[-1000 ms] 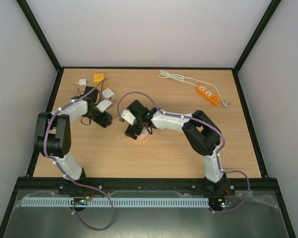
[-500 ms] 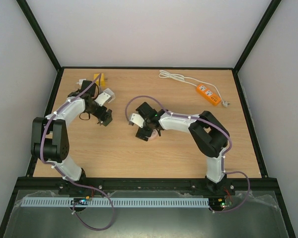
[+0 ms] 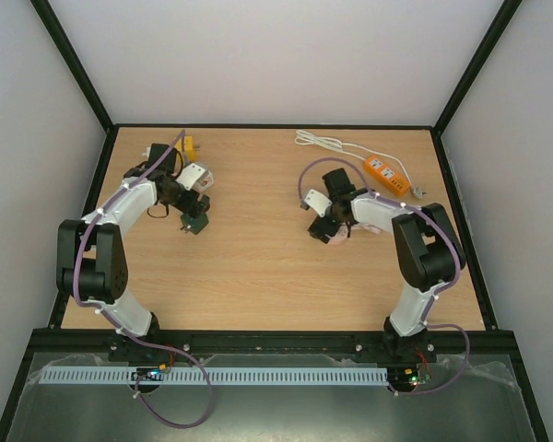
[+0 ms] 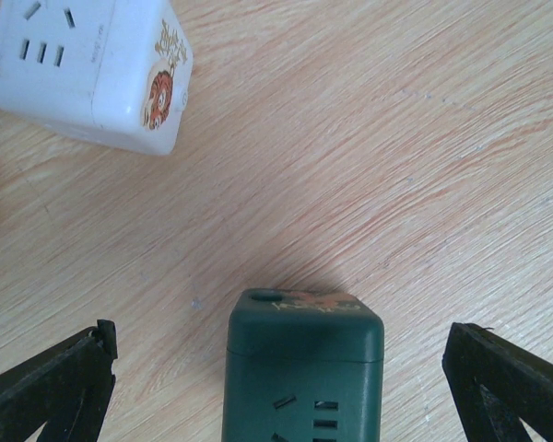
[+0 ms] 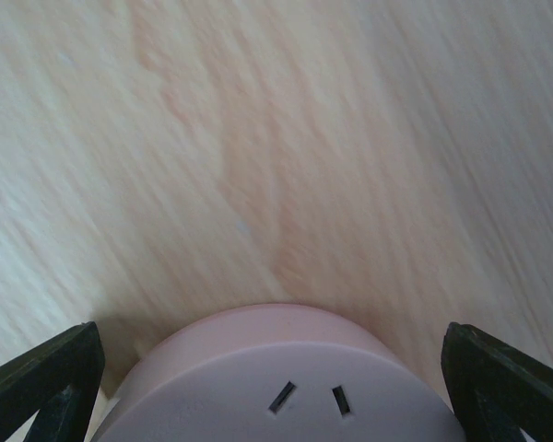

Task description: Pull the plug off the socket

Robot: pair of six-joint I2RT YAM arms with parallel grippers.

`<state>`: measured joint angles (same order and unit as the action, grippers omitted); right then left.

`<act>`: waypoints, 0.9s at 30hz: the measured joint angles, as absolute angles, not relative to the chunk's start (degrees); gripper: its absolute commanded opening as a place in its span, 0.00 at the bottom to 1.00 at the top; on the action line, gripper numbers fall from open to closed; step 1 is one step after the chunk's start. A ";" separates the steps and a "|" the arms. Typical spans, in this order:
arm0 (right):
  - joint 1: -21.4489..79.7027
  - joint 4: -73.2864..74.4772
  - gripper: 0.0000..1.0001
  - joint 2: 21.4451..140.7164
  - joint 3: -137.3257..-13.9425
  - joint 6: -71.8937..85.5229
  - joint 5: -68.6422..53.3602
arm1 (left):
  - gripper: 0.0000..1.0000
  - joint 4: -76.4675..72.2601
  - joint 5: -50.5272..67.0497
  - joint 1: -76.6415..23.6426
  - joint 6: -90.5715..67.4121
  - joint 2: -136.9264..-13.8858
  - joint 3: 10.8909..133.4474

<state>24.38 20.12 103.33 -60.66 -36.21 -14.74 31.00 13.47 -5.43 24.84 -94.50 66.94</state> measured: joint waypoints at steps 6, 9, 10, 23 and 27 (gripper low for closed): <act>15.75 21.02 0.96 101.91 -59.18 -39.38 -16.16 | 0.99 30.17 15.07 -5.43 24.18 -94.28 66.94; 12.69 21.91 0.97 101.56 -59.11 -40.34 -16.73 | 0.99 29.50 16.16 -5.39 23.88 -93.49 66.94; 11.73 22.41 0.97 101.34 -59.07 -40.58 -17.06 | 0.99 29.23 16.58 -5.32 23.81 -93.23 66.94; 7.18 30.85 0.98 96.18 -66.26 -35.00 -27.81 | 0.99 28.56 29.71 2.57 19.90 -92.40 73.84; 4.69 30.06 0.98 93.30 -71.94 -30.22 -31.90 | 0.99 27.27 33.32 9.45 16.75 -92.40 78.50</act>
<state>4.69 30.06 93.30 -71.94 -30.22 -31.90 27.27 33.32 9.45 16.75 -92.40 78.50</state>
